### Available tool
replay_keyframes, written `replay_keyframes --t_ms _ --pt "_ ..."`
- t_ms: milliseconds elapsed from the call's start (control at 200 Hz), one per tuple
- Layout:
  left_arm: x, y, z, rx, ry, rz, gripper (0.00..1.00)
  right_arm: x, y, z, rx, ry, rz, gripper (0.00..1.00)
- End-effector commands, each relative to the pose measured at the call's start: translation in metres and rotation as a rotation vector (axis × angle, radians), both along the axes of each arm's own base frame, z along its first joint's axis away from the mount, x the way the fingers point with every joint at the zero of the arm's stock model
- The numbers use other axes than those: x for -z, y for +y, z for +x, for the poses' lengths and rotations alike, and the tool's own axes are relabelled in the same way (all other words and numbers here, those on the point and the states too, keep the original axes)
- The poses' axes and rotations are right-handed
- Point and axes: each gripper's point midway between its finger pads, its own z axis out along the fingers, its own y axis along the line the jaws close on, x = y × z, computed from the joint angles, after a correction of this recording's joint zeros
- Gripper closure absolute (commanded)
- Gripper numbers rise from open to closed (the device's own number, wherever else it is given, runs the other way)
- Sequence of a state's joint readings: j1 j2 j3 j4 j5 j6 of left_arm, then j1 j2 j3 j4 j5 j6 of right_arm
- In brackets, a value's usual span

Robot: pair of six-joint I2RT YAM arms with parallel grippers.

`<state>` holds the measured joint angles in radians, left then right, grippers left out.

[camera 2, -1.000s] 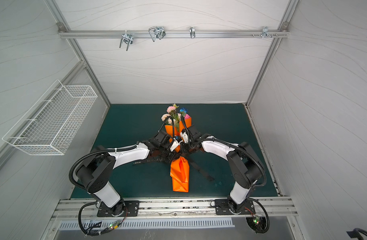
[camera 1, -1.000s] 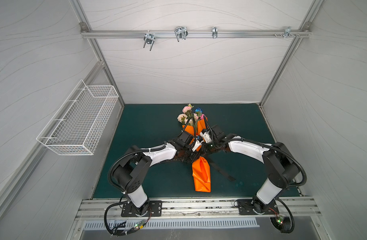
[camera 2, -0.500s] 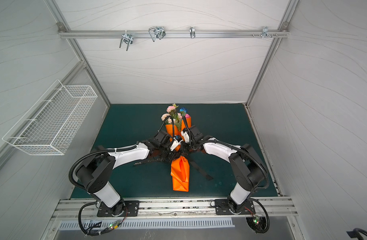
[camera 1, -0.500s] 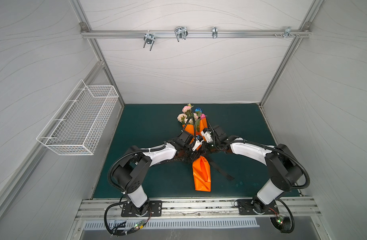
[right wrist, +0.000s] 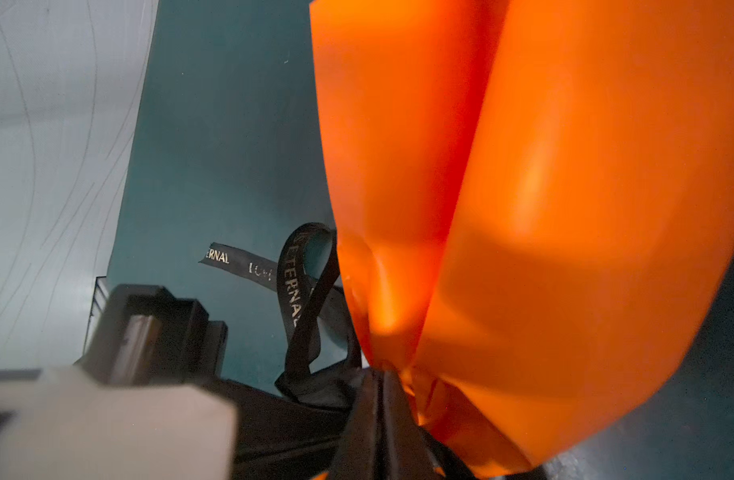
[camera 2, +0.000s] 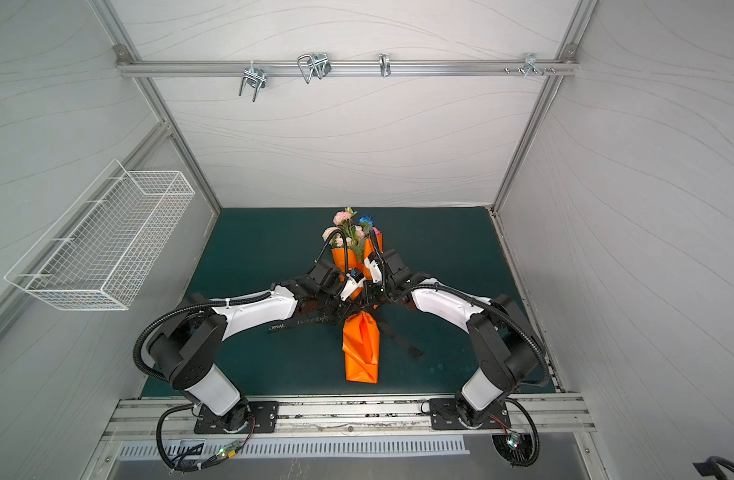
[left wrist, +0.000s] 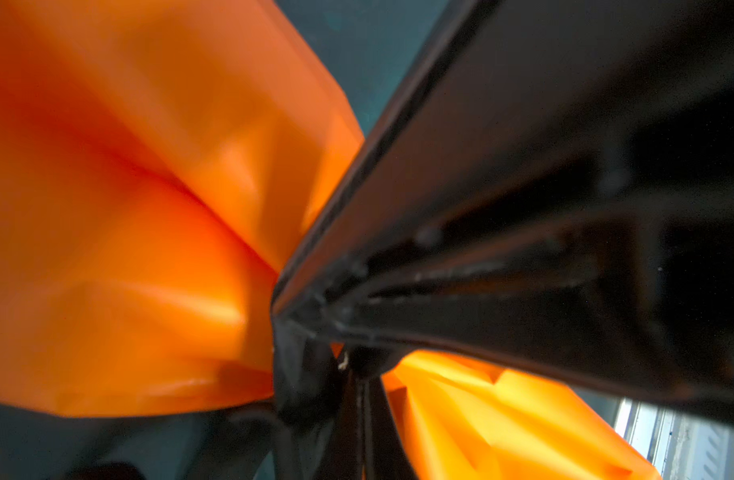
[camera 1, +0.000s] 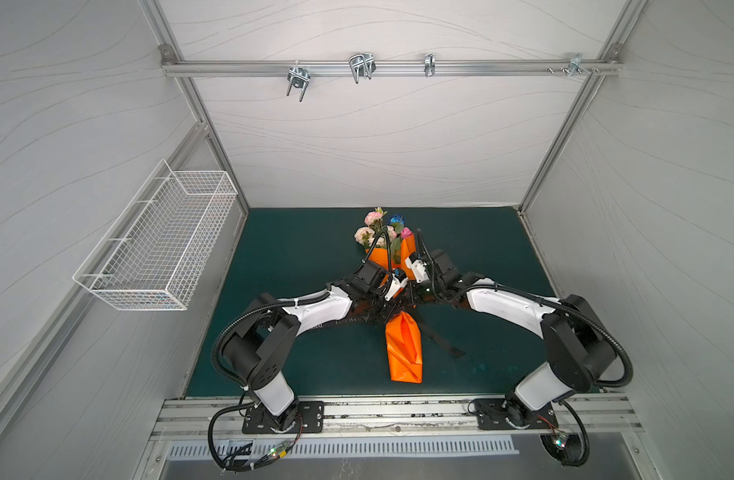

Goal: Tie the bouquet of fake flowers

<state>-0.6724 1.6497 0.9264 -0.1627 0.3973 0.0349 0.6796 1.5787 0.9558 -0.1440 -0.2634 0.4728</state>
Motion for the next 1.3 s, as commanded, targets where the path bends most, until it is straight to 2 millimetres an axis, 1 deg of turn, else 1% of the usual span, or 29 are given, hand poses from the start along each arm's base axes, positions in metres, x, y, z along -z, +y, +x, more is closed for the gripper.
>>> replay_keyframes --t_ms 0,35,70,100,185,275,345,435,520,705,810,940,1095,1190,1295 --pt "0.007 0.005 -0.011 0.014 0.03 0.029 1.0 -0.024 0.003 0.014 0.014 -0.092 0.044 0.88" --pt "0.007 0.005 -0.01 0.013 0.029 0.029 1.0 -0.024 0.004 0.014 0.013 -0.09 0.042 0.87" --pt "0.007 0.005 -0.01 0.011 0.029 0.029 1.0 -0.022 0.003 0.014 0.01 -0.087 0.038 0.82" --pt "0.006 0.004 -0.01 0.011 0.027 0.028 1.0 -0.021 0.004 0.014 0.007 -0.085 0.037 0.81" --pt "0.006 0.004 -0.009 0.01 0.025 0.028 1.0 -0.017 0.004 0.013 0.006 -0.078 0.03 0.82" --pt "0.006 0.005 -0.008 0.005 0.026 0.03 1.0 -0.013 0.004 0.013 0.006 -0.069 0.027 0.89" --pt "0.005 0.004 -0.008 0.006 0.024 0.028 1.0 -0.014 0.005 0.013 0.002 -0.07 0.034 0.88" --pt "0.006 0.004 -0.008 0.004 0.025 0.029 1.0 -0.016 0.007 0.011 -0.018 -0.071 0.041 0.78" --pt "0.005 0.004 -0.007 0.003 0.022 0.026 1.0 -0.015 0.007 0.009 -0.039 -0.084 0.034 0.73" --pt "0.003 0.002 -0.005 -0.002 0.017 0.016 1.0 -0.015 0.004 0.003 -0.096 -0.2 0.018 0.64" --pt "0.002 0.0 -0.004 -0.003 0.016 0.009 1.0 -0.018 0.004 -0.002 -0.133 -0.321 -0.021 0.64" --pt "0.003 -0.001 -0.004 -0.003 0.019 0.002 1.0 -0.032 0.004 -0.008 -0.162 -0.503 -0.073 0.64" --pt "0.001 0.0 -0.001 -0.019 0.021 -0.013 1.0 -0.047 0.003 -0.011 -0.182 -0.622 -0.086 0.64" --pt "-0.002 0.002 0.002 -0.031 0.025 -0.041 1.0 -0.042 0.002 -0.011 -0.198 -0.634 -0.117 0.65" --pt "-0.003 0.002 0.002 -0.033 0.033 -0.055 1.0 -0.031 0.003 -0.012 -0.223 -0.634 -0.156 0.67"
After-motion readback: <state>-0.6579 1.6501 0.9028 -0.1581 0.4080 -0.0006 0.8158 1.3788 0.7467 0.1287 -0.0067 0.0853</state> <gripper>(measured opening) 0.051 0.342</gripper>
